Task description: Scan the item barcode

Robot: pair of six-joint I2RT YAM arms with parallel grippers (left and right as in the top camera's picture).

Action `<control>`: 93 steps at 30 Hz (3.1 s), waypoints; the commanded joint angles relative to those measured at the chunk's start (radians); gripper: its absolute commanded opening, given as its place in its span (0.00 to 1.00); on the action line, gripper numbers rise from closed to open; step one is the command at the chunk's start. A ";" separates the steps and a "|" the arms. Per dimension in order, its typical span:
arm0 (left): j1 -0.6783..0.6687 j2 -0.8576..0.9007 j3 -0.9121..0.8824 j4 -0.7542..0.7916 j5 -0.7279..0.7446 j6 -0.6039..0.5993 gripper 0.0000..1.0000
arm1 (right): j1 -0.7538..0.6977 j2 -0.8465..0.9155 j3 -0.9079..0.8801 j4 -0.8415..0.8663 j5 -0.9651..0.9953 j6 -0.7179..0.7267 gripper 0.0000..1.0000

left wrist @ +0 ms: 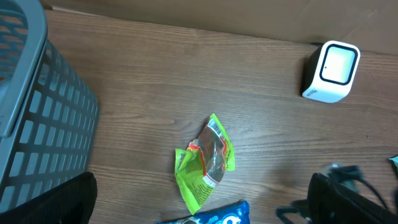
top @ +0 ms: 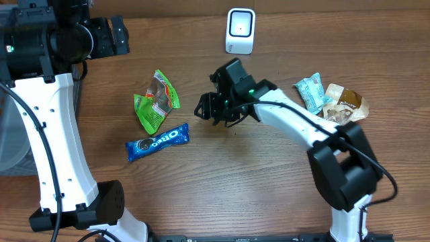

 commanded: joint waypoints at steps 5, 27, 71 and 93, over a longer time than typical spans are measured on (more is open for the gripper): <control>0.000 0.008 0.003 0.002 -0.003 -0.010 1.00 | 0.068 0.105 0.011 0.067 -0.009 0.024 0.47; 0.000 0.008 0.003 0.002 -0.003 -0.010 1.00 | 0.071 0.101 0.011 0.030 -0.005 0.122 0.04; 0.000 0.008 0.003 0.002 -0.003 -0.010 1.00 | 0.221 0.107 0.016 0.108 0.304 -1.063 0.34; 0.000 0.008 0.003 0.002 -0.003 -0.010 1.00 | 0.266 0.130 0.015 0.117 0.242 -1.421 0.66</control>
